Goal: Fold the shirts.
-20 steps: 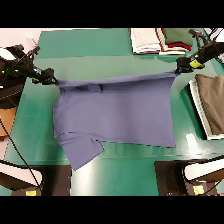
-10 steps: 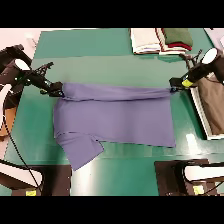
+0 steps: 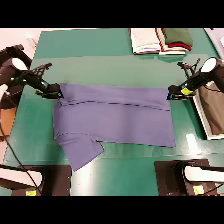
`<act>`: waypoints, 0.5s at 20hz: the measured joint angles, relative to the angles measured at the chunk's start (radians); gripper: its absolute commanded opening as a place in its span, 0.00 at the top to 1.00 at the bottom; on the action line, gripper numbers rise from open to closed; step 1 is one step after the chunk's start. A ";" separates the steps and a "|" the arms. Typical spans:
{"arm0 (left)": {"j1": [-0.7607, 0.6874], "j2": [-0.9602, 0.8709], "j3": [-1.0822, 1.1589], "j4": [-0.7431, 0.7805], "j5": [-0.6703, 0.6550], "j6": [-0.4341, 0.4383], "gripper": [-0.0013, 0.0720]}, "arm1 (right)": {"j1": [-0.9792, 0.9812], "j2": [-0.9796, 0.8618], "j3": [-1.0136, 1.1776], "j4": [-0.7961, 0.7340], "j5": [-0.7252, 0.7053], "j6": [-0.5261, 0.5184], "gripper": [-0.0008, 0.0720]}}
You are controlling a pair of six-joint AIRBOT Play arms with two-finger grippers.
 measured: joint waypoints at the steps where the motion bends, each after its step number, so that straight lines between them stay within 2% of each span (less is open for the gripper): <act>1: 0.018 0.045 -0.026 0.003 -0.002 -0.002 0.38 | -0.015 0.033 -0.026 -0.002 0.014 -0.008 0.52; 2: 0.036 0.092 -0.062 0.011 -0.002 -0.002 0.38 | -0.034 0.069 -0.058 -0.002 0.024 -0.015 0.51; 3: 0.056 0.143 -0.108 0.021 -0.003 -0.003 0.38 | -0.059 0.111 -0.104 -0.001 0.032 -0.025 0.43; 4: 0.076 0.201 -0.169 0.031 -0.004 -0.003 0.38 | -0.091 0.153 -0.155 -0.002 0.041 -0.032 0.31; 10: 0.136 0.498 -0.557 0.065 0.034 -0.048 0.38 | -0.312 0.365 -0.502 0.003 0.074 -0.071 0.30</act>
